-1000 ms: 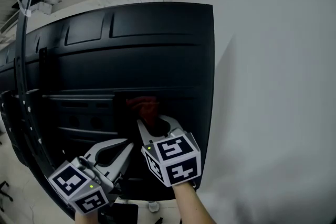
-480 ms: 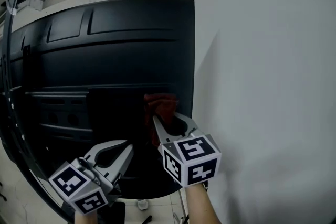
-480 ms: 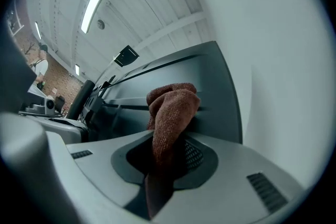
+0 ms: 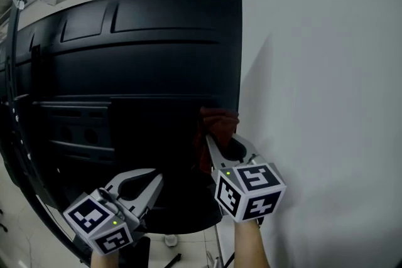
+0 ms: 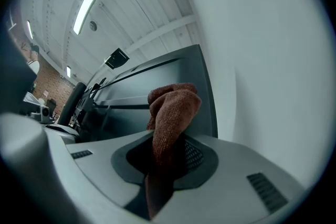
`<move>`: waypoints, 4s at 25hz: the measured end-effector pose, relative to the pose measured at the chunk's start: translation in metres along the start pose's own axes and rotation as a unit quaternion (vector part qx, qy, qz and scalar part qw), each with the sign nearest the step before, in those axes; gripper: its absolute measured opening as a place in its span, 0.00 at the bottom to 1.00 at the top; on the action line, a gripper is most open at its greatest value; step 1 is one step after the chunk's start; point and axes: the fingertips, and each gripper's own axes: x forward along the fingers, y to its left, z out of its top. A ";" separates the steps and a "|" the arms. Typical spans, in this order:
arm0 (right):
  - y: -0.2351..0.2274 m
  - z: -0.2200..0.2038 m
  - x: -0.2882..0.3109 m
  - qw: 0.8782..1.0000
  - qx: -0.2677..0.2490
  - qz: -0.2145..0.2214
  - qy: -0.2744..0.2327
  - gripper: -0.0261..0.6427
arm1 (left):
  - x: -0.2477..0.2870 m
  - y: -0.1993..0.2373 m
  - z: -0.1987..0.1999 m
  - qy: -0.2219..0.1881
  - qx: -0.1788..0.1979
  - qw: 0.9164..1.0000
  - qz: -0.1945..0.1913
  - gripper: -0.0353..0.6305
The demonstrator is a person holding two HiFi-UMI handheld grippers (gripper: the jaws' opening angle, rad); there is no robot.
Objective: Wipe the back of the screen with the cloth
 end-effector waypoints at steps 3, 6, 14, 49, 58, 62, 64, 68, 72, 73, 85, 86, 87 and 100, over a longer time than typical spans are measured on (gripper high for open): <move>0.011 0.003 -0.008 1.000 0.001 -0.005 -0.018 0.14 | -0.010 0.005 -0.006 0.006 0.005 1.000 0.009 0.07; 0.044 0.005 -0.020 0.998 0.005 0.008 -0.065 0.14 | -0.027 0.019 -0.016 0.008 0.006 0.999 0.033 0.07; 0.177 -0.067 0.008 0.994 0.043 0.102 -0.022 0.14 | -0.098 0.071 -0.050 0.019 0.010 0.993 0.114 0.07; 0.096 -0.087 -0.006 0.999 -0.027 0.019 0.024 0.14 | -0.041 0.041 -0.070 0.000 -0.015 1.000 0.003 0.07; 0.012 -0.097 -0.038 0.996 -0.024 -0.065 0.047 0.14 | -0.013 0.013 -0.079 0.005 -0.023 1.000 -0.014 0.07; 0.002 -0.101 -0.039 0.996 -0.008 -0.071 0.045 0.14 | -0.014 0.014 -0.081 0.010 -0.022 1.000 -0.011 0.07; 0.004 -0.100 -0.039 0.996 -0.009 -0.073 0.043 0.14 | -0.018 0.017 -0.082 0.015 -0.021 1.000 -0.004 0.07; 0.027 -0.091 -0.036 0.998 -0.020 -0.059 0.030 0.14 | -0.031 0.027 -0.084 0.022 -0.014 1.000 0.008 0.07; 0.084 -0.085 -0.023 1.000 -0.003 -0.002 -0.010 0.14 | -0.057 0.044 -0.088 0.036 -0.005 0.999 0.038 0.07; 0.103 -0.088 -0.017 1.000 0.003 0.018 -0.014 0.14 | -0.067 0.051 -0.089 0.039 0.000 0.998 0.050 0.07; 0.280 -0.167 0.048 0.981 0.052 0.179 0.052 0.14 | -0.163 0.098 -0.104 0.060 -0.024 0.989 0.131 0.07; 0.289 -0.174 0.052 0.979 0.057 0.185 0.059 0.14 | -0.168 0.103 -0.106 0.059 -0.022 0.989 0.135 0.07; 0.298 -0.181 0.055 0.977 0.063 0.191 0.067 0.14 | -0.173 0.107 -0.107 0.060 -0.019 0.988 0.141 0.07; 0.280 -0.208 0.041 0.979 0.061 0.168 0.101 0.14 | -0.147 0.090 -0.132 0.075 -0.030 0.991 0.105 0.07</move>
